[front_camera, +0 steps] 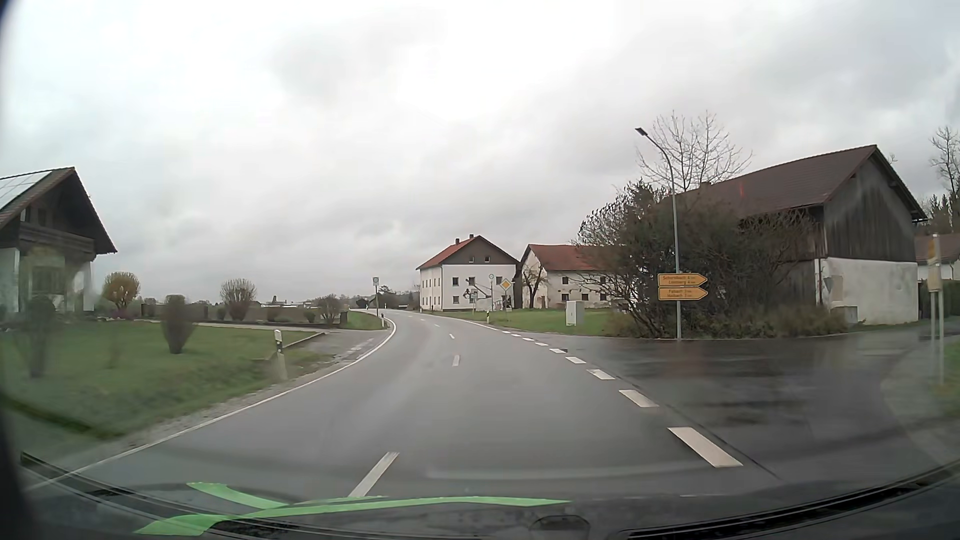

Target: Follow the waypoints while adhering to traffic rules and regulations

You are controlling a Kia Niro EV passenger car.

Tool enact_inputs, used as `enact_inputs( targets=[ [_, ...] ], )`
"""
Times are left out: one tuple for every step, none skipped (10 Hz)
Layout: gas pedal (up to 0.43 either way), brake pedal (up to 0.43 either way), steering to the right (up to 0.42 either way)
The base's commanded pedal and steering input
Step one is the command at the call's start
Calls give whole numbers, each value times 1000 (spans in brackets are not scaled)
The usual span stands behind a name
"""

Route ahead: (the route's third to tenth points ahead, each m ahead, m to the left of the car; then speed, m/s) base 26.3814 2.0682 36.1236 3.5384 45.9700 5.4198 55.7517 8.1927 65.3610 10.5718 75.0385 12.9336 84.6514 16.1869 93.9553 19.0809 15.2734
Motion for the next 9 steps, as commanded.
enact_inputs(
  targets=[
    [118,0,-16],
    [118,0,-20],
    [118,0,-24],
    [130,0,-26],
    [130,0,-29],
    [138,0,-30],
    [138,0,-30],
    [138,0,-30],
    [150,0,-30]
  ],
)
